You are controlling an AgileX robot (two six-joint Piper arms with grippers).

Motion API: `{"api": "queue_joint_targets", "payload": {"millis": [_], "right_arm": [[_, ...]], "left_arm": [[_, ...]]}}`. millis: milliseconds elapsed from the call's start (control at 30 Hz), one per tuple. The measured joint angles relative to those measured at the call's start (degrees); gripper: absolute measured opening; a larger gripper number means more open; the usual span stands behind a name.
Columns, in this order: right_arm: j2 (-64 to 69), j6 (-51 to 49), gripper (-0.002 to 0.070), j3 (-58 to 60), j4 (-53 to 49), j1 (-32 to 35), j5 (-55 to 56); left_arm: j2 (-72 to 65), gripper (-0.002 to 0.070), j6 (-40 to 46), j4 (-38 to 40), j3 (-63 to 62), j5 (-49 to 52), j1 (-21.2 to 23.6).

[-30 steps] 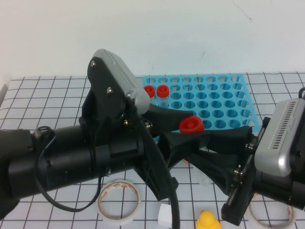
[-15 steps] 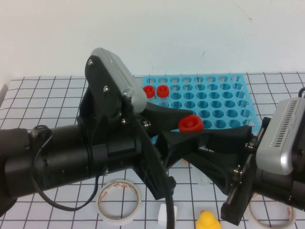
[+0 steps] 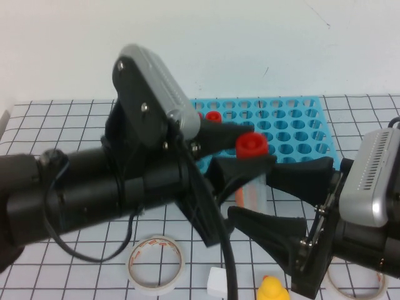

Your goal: Place the test tubes

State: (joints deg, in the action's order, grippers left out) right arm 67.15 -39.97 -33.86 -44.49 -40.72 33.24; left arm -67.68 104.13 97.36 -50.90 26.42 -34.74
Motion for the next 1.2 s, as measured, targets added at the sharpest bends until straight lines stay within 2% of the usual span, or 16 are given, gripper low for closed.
{"api": "queue_joint_targets", "payload": {"millis": [100, 233, 367, 467, 533, 633, 700, 867, 1200], "right_arm": [[0.0, -0.1, 0.0559, 0.0, -0.2, 0.0, -0.6], [-0.1, -1.7, 0.0561, 0.0, -1.9, 0.0, -5.0], [-0.7, -9.1, 0.054, 0.0, -8.9, 0.0, -12.9], [-1.7, -16.5, 0.0459, 0.0, -19.2, 0.0, -17.0], [-2.4, -22.3, 0.0361, 0.0, -28.4, 0.0, -17.0], [-4.0, -32.2, 0.0144, 0.0, -43.1, 0.0, -15.3], [-5.3, -39.0, 0.0062, 0.0, -50.1, 0.0, -13.9], [-10.9, -45.5, 0.0009, 2.2, -55.1, 0.0, -13.2], [-28.3, -47.2, 0.0, 11.3, -55.6, 0.0, -25.3]], "left_arm": [[0.0, 0.028, 4.3, 0.0, -1.7, -1.4, 0.0], [0.0, 0.0279, 11.5, 0.1, -3.4, -6.6, 0.0], [-1.1, 0.0279, 15.6, 0.4, -4.6, -13.4, 0.0], [-3.6, 0.0279, 17.0, 0.6, -6.0, -15.4, 0.0], [-6.5, 0.0279, 18.3, 0.6, -7.1, -15.2, 0.0], [-12.1, 0.0279, 19.2, 0.7, -9.7, -14.6, 0.0], [-16.0, 0.0279, 19.6, 0.7, -12.1, -14.6, 0.0], [-25.8, 0.0277, 19.1, 0.8, -19.2, -15.1, 0.0], [-36.2, 0.0277, 7.5, 0.8, -30.8, -15.6, 2.9]]}}
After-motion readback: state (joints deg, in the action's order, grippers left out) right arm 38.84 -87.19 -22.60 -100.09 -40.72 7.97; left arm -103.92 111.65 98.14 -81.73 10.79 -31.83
